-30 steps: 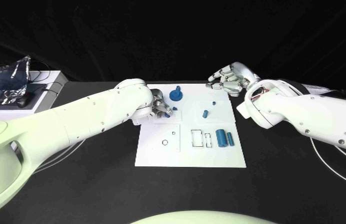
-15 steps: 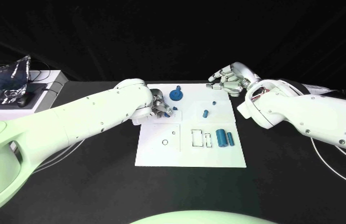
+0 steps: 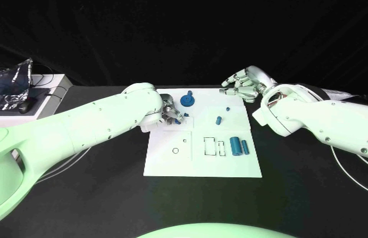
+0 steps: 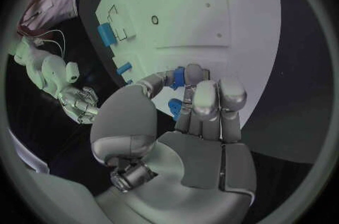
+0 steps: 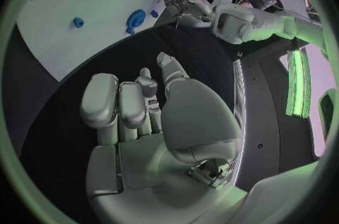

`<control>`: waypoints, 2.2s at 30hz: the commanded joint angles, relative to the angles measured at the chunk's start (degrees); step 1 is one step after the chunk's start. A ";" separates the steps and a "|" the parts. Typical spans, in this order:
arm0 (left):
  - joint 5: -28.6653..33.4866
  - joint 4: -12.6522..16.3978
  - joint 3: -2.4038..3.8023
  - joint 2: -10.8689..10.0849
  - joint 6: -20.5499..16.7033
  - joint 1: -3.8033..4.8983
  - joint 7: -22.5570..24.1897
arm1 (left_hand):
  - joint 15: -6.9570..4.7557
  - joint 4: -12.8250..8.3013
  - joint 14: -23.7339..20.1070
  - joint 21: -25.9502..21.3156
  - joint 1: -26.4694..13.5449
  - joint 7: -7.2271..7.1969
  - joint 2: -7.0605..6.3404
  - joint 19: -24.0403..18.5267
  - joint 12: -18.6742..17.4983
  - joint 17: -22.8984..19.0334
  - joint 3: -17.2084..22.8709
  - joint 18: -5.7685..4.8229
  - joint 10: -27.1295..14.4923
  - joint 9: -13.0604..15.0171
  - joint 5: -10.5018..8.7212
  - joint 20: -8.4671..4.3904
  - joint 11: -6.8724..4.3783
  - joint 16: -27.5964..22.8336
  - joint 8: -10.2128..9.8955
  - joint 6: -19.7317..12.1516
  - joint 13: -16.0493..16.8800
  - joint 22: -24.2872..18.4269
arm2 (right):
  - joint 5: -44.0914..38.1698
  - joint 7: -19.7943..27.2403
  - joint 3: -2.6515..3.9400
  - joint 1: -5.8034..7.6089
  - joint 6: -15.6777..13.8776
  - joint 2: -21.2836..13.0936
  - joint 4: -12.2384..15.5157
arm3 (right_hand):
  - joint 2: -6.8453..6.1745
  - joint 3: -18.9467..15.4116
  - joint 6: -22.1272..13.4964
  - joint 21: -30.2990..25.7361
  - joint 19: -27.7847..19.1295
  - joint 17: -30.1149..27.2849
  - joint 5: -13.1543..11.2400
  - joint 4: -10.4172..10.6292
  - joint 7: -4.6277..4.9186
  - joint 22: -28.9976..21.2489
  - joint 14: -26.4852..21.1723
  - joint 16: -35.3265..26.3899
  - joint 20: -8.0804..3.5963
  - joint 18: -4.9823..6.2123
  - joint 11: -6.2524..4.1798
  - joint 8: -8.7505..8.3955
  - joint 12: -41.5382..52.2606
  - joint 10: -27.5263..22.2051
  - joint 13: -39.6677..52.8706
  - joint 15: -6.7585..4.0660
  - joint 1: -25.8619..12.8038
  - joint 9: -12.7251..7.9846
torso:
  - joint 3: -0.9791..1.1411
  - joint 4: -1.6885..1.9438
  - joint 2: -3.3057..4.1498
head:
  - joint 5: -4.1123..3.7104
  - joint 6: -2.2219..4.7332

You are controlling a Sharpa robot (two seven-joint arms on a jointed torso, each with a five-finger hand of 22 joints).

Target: Assemble the parts on the task board

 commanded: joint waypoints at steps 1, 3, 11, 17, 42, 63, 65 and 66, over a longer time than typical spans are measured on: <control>-1.10 -0.77 -0.57 -0.06 3.43 -0.77 -2.60 | -0.06 -6.33 0.47 0.36 0.31 -2.80 0.42 0.47 -0.15 -0.05 5.74 -0.52 2.55 1.92 0.48 -0.06 -2.39 0.16 0.15 3.24 0.08 0.12 | -0.64 0.20 0.01 -0.02 0.79 0.01 0.04 | -0.31 0.00 0.19 -0.35 2.76 -0.03 0.07 -0.02 0.20 7.79 0.15 -0.33 -0.17 0.46 -0.15 -0.34 -0.25 -0.40 0.01 -0.20 -0.19 -0.06 | 0.11 0.00 0.02 | -0.05 -0.16; -1.04 -0.77 -0.57 0.07 3.80 -0.76 -2.63 | -0.06 -6.33 0.48 0.34 0.22 -2.84 0.47 0.50 -0.16 -0.09 5.51 -0.52 2.63 1.89 0.51 -0.05 -2.41 0.18 0.10 3.31 0.10 0.20 | -0.65 0.20 0.01 -0.02 0.80 0.01 0.03 | -0.31 0.00 0.19 -0.35 2.76 -0.03 0.07 -0.02 0.20 7.79 0.15 -0.33 -0.17 0.46 -0.15 -0.34 -0.25 -0.40 0.01 -0.20 -0.19 -0.06 | 0.08 0.03 0.00 | -0.10 -0.22; -0.43 -0.68 -0.57 0.65 4.70 -0.75 -2.69 | -0.14 -4.91 0.62 0.13 0.56 -3.78 1.97 0.94 -0.38 0.26 -0.43 -0.73 3.75 1.38 0.15 0.38 -2.80 0.91 -0.43 5.16 0.26 0.81 | -0.66 0.18 0.01 -0.02 0.85 0.03 0.01 | -0.33 0.02 0.20 -0.38 2.76 -0.05 0.16 -0.08 0.20 7.78 0.15 -0.36 -0.17 0.46 -0.15 -0.35 -0.28 -0.42 -0.01 -0.20 -0.16 -0.07 | 0.12 -0.04 -0.03 | 0.00 -0.30; -0.30 -0.93 -0.57 0.91 4.69 -0.75 -2.67 | -0.17 -4.07 0.60 -0.16 1.29 -4.01 2.31 1.18 -0.66 0.22 -3.04 -0.84 4.06 1.54 0.06 0.35 -2.84 1.15 -0.64 5.81 0.54 1.21 | -0.67 0.16 0.01 -0.02 0.86 0.00 -0.01 | -0.33 0.02 0.20 -0.38 2.76 -0.05 0.16 -0.08 0.20 7.78 0.15 -0.36 -0.17 0.46 -0.15 -0.35 -0.28 -0.42 -0.01 -0.20 -0.16 -0.07 | 0.08 -0.01 -0.08 | -0.07 -0.21; -0.56 -1.45 -0.57 1.10 2.33 -0.76 -2.78 | -0.28 0.73 0.57 -0.81 1.78 -4.56 4.56 1.99 -0.76 -0.11 -13.29 -1.08 4.40 1.96 -0.92 0.31 -3.06 1.65 -1.26 6.76 1.39 2.78 | -0.69 0.10 0.01 -0.02 1.28 -0.05 -0.08 | -0.28 0.08 0.25 -0.46 2.76 -0.14 0.57 -0.18 0.20 7.77 0.13 -0.46 -0.19 0.46 -0.17 -0.37 -0.31 -0.40 -0.02 -0.22 -0.17 -0.09 | -0.06 0.02 -0.05 | 0.00 0.22; -1.33 -0.90 -0.47 -0.01 1.43 -0.78 -3.11 | -0.31 7.13 0.57 -1.64 3.44 -4.79 5.07 2.44 -0.58 -0.09 -31.98 -1.27 4.35 1.79 -1.19 0.04 -3.01 1.88 -1.45 7.54 1.56 3.95 | -0.69 0.18 0.00 -0.03 1.26 -0.19 -0.11 | -0.28 0.08 0.25 -0.50 2.75 -0.16 0.68 -0.18 0.19 7.76 0.13 -0.50 -0.19 0.46 -0.17 -0.39 -0.38 -0.43 -0.06 -0.22 -0.23 -0.11 | -0.06 0.02 -0.02 | 0.09 0.23; -1.37 -0.72 -0.44 -0.17 1.30 -0.79 -3.12 | -0.29 7.83 0.57 -1.75 4.09 -4.79 5.75 2.47 -0.54 -0.09 -35.66 -1.27 4.38 1.81 -1.21 0.07 -2.99 1.90 -1.42 7.65 1.56 4.08 | -0.69 0.18 0.00 -0.03 1.26 -0.20 -0.12 | -0.28 0.08 0.25 -0.50 2.75 -0.16 0.68 -0.18 0.19 7.76 0.13 -0.50 -0.19 0.46 -0.17 -0.39 -0.38 -0.43 -0.06 -0.22 -0.23 -0.11 | -0.05 0.03 -0.05 | 0.07 0.18; -1.41 -0.61 -0.43 -0.26 1.22 -0.79 -3.12 | -0.28 8.06 0.56 -1.77 4.50 -4.77 6.14 2.50 -0.54 -0.12 -36.95 -1.26 4.38 1.81 -1.23 0.08 -2.99 1.87 -1.44 7.65 1.55 4.15 | -0.69 0.18 0.00 -0.03 1.26 -0.22 -0.12 | -0.28 0.08 0.25 -0.50 2.75 -0.16 0.68 -0.18 0.19 7.76 0.13 -0.50 -0.19 0.46 -0.17 -0.39 -0.38 -0.43 -0.06 -0.22 -0.23 -0.11 | -0.07 0.03 -0.05 | 0.09 0.18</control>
